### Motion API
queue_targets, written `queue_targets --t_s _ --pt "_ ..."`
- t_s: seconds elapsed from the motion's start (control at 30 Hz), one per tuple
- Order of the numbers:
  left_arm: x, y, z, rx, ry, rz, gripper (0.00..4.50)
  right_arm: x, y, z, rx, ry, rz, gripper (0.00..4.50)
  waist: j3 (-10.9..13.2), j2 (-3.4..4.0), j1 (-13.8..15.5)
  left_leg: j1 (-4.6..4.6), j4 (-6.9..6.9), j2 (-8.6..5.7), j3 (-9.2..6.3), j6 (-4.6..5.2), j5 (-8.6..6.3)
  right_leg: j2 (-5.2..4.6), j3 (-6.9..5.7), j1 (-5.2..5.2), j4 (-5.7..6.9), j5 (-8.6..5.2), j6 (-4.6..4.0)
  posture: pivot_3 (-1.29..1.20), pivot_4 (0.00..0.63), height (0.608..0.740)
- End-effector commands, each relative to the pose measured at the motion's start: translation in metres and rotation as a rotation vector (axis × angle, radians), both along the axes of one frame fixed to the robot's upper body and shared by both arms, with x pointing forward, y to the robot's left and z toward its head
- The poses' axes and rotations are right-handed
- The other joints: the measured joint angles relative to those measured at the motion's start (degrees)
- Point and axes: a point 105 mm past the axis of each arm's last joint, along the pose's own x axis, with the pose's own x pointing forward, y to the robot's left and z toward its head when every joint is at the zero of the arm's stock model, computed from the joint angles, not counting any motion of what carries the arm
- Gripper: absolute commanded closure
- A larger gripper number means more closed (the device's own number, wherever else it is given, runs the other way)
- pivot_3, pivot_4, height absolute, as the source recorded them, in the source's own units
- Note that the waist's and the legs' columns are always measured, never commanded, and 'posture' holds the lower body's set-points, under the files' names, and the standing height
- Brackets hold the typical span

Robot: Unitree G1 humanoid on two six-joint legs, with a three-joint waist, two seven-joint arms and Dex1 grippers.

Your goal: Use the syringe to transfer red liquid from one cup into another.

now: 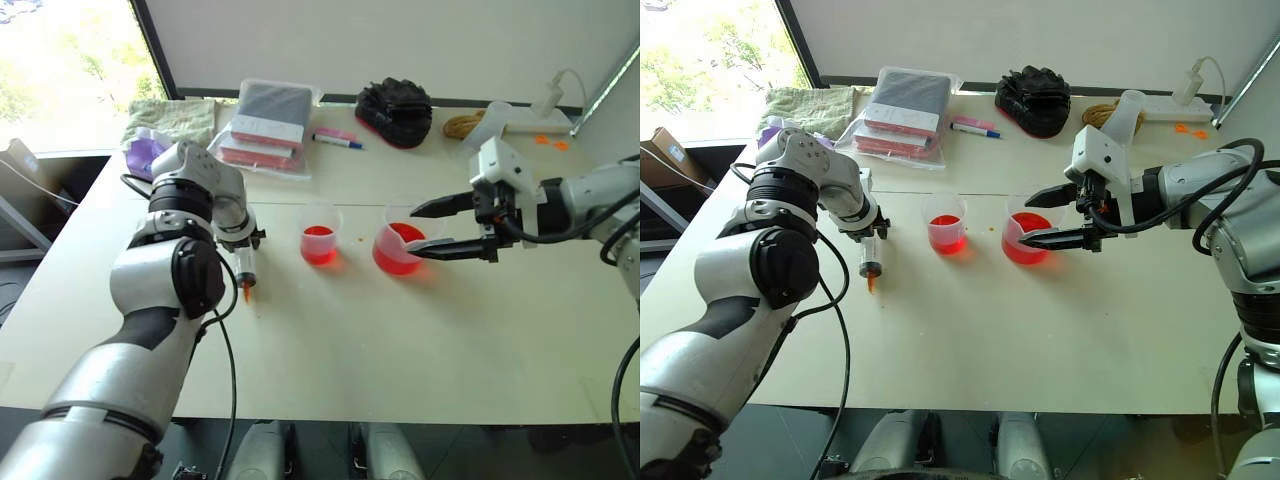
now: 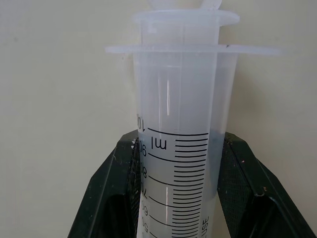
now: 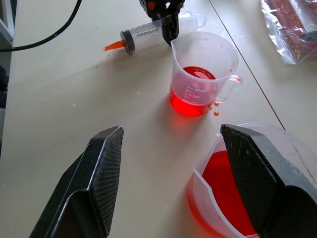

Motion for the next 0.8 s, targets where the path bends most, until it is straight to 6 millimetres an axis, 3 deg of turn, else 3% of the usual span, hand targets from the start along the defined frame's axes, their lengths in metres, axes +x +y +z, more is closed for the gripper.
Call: queue_targets --t_s 0.03,0.1,0.17,0.27,0.37,0.53,0.63,0.8 --pt "0.013 0.009 0.038 -0.051 -0.2 -0.016 2.97 -0.001 -0.006 0.015 0.023 -0.066 -0.024 1.22 0.0 0.0 0.0 0.0 0.0 0.01 -0.01 -0.02 0.01 0.01 0.0 0.0 0.02 0.0 0.0 0.0 0.15 0.74" --pt "0.015 0.014 0.064 -0.066 -0.317 -0.054 2.97 0.0 -0.008 0.015 0.03 -0.073 -0.037 1.22 0.0 -0.03 0.0 0.0 0.0 0.01 -0.03 -0.04 0.02 0.01 0.0 0.0 0.03 0.0 -0.01 0.0 0.15 0.74" --pt "0.014 0.015 0.077 -0.063 -0.373 -0.093 2.97 0.001 -0.009 0.014 0.033 -0.077 -0.044 1.22 0.0 -0.02 0.0 -0.03 0.01 0.01 -0.03 -0.05 0.02 0.0 0.0 -0.01 0.01 0.01 -0.01 0.0 0.15 0.74" --pt "0.024 0.016 0.15 -0.018 -0.786 -0.208 2.97 0.004 -0.012 0.015 0.051 -0.102 -0.075 1.22 0.0 -0.01 0.0 -0.01 -0.01 0.01 -0.03 -0.05 0.02 0.0 0.02 0.0 -0.01 0.0 -0.02 0.0 0.15 0.74" --pt "0.027 0.006 0.193 0.004 -1.031 -0.306 2.97 0.007 -0.016 0.019 0.066 -0.126 -0.109 1.22 0.0 0.01 0.2 -0.02 0.0 0.0 -0.02 -0.06 0.02 -0.05 0.02 0.01 -0.05 0.0 -0.03 0.0 0.15 0.74" --pt "0.027 -0.038 0.232 -0.02 -1.281 -0.548 2.97 0.008 -0.025 0.022 0.079 -0.145 -0.166 1.22 0.0 0.01 0.3 -0.01 0.02 -0.04 -0.01 0.0 0.02 -0.1 -0.01 0.1 -0.12 0.0 -0.03 0.0 0.15 0.74" --pt "0.013 -0.084 0.261 -0.095 -1.572 -0.704 2.97 0.007 -0.036 0.023 0.083 -0.162 -0.229 1.22 0.0 0.0 0.3 -0.02 0.01 -0.03 0.0 0.06 0.01 -0.08 0.0 0.09 -0.11 0.0 -0.03 0.0 0.15 0.74" --pt "-0.004 -0.139 0.26 -0.318 -1.707 -0.778 2.97 0.003 -0.052 0.034 0.112 -0.203 -0.323 1.22 0.0 0.01 0.2 -0.07 0.04 -0.03 0.06 0.25 -0.07 -0.09 0.02 0.09 -0.16 0.0 -0.03 0.0 0.15 0.74"
